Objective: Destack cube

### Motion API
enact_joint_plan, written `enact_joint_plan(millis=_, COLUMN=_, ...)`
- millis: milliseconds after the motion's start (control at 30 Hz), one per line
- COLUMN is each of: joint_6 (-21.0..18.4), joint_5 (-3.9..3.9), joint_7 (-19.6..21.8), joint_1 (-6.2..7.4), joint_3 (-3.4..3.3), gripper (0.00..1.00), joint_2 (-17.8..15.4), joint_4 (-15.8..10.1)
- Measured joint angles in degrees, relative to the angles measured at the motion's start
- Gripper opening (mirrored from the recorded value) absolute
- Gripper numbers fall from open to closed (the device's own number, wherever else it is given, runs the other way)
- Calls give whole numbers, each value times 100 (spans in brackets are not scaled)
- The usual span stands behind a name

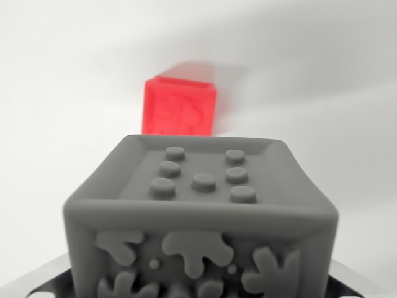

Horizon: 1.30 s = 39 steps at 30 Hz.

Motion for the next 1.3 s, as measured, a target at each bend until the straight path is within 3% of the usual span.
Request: enact_joint_plan(millis=1300, joint_6=575, joint_5=24, joint_7=-1927, joint_1=-447, joint_3=-40, gripper=0, joint_2=-632, joint_4=-1211)
